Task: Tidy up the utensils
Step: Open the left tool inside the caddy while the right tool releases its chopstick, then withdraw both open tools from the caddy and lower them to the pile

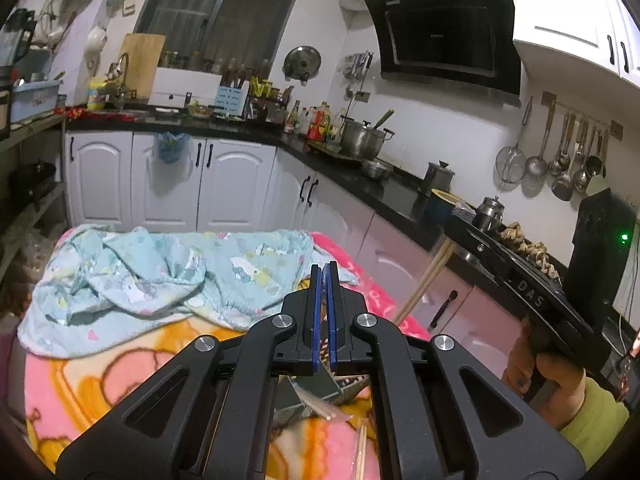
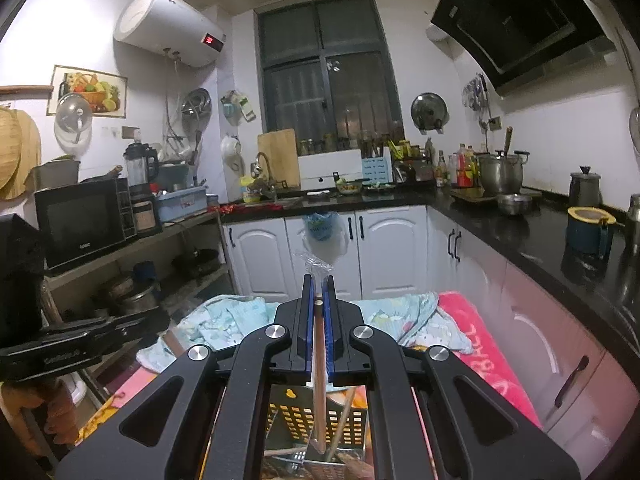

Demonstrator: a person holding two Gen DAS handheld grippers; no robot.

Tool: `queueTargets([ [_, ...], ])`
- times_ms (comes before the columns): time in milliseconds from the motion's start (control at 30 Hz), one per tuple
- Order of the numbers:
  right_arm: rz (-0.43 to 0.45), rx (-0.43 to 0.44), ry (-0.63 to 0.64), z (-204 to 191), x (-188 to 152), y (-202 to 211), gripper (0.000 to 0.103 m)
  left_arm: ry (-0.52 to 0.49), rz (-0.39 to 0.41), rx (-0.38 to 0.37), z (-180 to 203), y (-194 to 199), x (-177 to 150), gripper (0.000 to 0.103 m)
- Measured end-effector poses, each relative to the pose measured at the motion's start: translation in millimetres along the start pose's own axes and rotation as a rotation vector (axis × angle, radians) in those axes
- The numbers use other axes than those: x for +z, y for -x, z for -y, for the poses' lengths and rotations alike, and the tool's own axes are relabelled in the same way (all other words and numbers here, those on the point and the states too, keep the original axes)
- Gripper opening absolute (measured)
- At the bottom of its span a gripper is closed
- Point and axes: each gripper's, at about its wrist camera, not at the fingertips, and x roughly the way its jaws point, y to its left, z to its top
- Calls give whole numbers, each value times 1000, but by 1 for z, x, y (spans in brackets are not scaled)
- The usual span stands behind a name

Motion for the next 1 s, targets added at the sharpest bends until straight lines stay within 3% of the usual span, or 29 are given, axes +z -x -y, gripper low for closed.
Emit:
queueTargets([
  [200,-45,-7,-10,1,-16,-16,6,7,-14,1,-3,-4,-10,1],
  [233,-62,-18,-7,1,-19,-19,11,5,-16,15,-4,-4,-11,3],
  [267,-69,-31,-4,0,-20,-20,24,-1,-12,40,-4,-2,-13,7],
  [300,-73,-42,-2,0,-23,-20,39,0,-7,45,-6,1,-15,18],
  [333,-72,-45,-10,2,-25,-17,44,9,-5,47,-7,3,-16,30],
  [467,-75,-57,-8,6,-30,-3,46,6,5,76,-11,16,-21,42],
  [700,-55,-58,24,5,-34,36,64,47,90,102,-17,56,-26,90],
  [867,-28,-71,34,3,-35,68,75,37,119,130,-13,75,-32,92],
  [1000,-21,-71,32,4,-38,89,77,51,115,122,-9,84,-41,92],
])
